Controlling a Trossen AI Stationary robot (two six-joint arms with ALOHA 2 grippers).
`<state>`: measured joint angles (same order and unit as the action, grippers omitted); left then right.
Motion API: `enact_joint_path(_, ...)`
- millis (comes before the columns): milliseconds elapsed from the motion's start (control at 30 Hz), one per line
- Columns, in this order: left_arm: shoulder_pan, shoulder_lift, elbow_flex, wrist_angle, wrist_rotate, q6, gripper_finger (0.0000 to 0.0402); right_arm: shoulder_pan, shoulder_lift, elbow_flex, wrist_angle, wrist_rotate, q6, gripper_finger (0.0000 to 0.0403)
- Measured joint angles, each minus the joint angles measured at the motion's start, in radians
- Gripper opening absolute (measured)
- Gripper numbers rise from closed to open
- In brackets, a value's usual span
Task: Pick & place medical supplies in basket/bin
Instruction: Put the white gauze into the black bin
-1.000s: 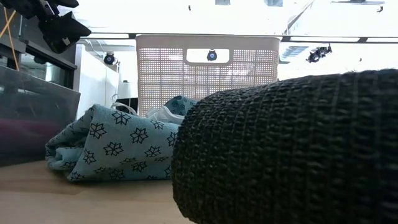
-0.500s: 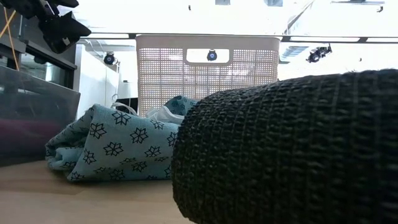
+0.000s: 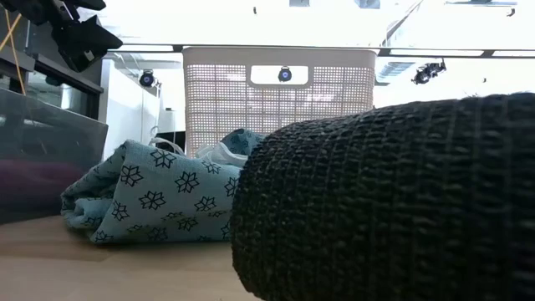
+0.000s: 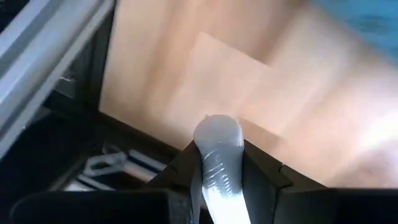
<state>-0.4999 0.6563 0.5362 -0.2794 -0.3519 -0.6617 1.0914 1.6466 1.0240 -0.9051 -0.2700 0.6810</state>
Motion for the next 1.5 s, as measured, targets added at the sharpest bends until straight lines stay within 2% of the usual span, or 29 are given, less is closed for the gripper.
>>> enact_joint_path(133, 0.0, 0.0, 0.0, 0.0, 0.0, 0.0, 0.0218, -0.059, -0.119, 0.027, -0.078, 0.058, -0.01, 0.0079)
enact_joint_path(333, 0.0, 0.0, 0.0, 0.0, 0.0, 0.0, 0.0218, -0.129, -0.274, 0.032, -0.072, 0.223, -0.012, 0.0079)
enact_joint_path(400, 0.0, 0.0, 0.0, 0.0, 0.0, 0.0, 0.0218, -0.137, -0.29, 0.032, -0.074, 0.267, -0.013, 0.008)
enact_joint_path(567, 0.0, 0.0, 0.0, 0.0, 0.0, 0.0, 0.0218, -0.165, -0.283, 0.032, -0.05, 0.292, -0.032, 0.008)
enact_joint_path(767, 0.0, 0.0, 0.0, 0.0, 0.0, 0.0, 0.0218, -0.251, -0.246, 0.032, 0.155, 0.407, -0.134, 0.008)
enact_joint_path(1100, 0.0, 0.0, 0.0, 0.0, 0.0, 0.0, 0.0218, -0.479, -0.231, 0.032, 0.505, 0.644, -0.347, 0.008)
enact_joint_path(1333, 0.0, 0.0, 0.0, 0.0, 0.0, 0.0, 0.0218, -0.615, -0.22, 0.032, 0.694, 0.661, -0.513, 0.008)
enact_joint_path(1500, 0.0, 0.0, 0.0, 0.0, 0.0, 0.0, 0.0218, -0.657, -0.218, 0.032, 0.797, 0.66, -0.58, 0.008)
